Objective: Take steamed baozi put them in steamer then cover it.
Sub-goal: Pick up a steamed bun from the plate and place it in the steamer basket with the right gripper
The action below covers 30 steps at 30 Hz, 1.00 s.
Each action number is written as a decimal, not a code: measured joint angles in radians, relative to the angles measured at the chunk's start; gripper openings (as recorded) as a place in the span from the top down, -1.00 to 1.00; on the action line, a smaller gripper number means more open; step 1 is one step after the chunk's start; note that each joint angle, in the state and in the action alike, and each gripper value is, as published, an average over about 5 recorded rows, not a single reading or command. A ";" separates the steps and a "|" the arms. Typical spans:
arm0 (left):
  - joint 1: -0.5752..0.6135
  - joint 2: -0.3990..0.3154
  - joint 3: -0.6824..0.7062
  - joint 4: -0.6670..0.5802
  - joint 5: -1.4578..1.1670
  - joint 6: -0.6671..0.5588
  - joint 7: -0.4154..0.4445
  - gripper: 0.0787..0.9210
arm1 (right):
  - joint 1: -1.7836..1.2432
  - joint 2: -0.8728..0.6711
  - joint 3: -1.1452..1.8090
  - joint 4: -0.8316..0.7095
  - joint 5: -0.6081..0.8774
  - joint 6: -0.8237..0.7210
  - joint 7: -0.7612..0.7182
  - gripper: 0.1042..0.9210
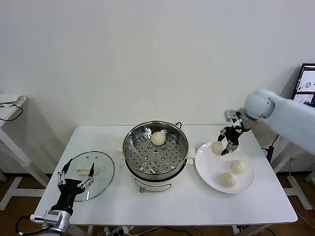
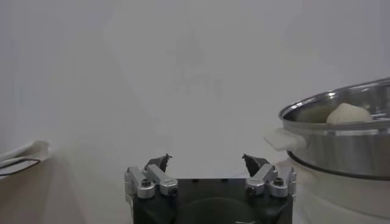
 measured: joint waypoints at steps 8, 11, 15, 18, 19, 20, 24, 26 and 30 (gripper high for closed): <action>-0.001 0.001 -0.001 -0.013 -0.001 -0.002 0.001 -0.77 | 0.170 0.071 -0.111 0.109 0.155 -0.104 0.049 -0.30; -0.002 0.001 -0.004 -0.016 -0.001 -0.003 0.002 -0.77 | 0.191 0.123 -0.125 0.124 0.195 -0.143 0.074 -0.30; -0.003 0.000 -0.011 -0.018 -0.003 -0.004 0.002 -0.77 | 0.194 0.211 -0.127 0.123 0.232 -0.187 0.107 -0.32; -0.004 -0.001 -0.018 -0.018 -0.006 -0.004 0.003 -0.77 | 0.184 0.284 -0.121 0.107 0.249 -0.209 0.121 -0.32; -0.005 -0.001 -0.021 -0.018 -0.006 -0.004 0.004 -0.77 | 0.179 0.309 -0.118 0.099 0.253 -0.214 0.124 -0.32; -0.005 -0.001 -0.023 -0.017 -0.007 -0.004 0.005 -0.77 | 0.174 0.334 -0.115 0.089 0.256 -0.218 0.126 -0.32; -0.007 0.000 -0.032 -0.015 -0.012 -0.004 0.006 -0.77 | 0.150 0.428 -0.104 0.042 0.261 -0.228 0.130 -0.32; -0.007 0.000 -0.036 -0.015 -0.014 -0.003 0.007 -0.77 | 0.133 0.472 -0.098 0.012 0.258 -0.229 0.129 -0.32; -0.008 0.001 -0.042 -0.015 -0.016 -0.003 0.008 -0.77 | 0.090 0.551 -0.085 -0.057 0.236 -0.228 0.123 -0.32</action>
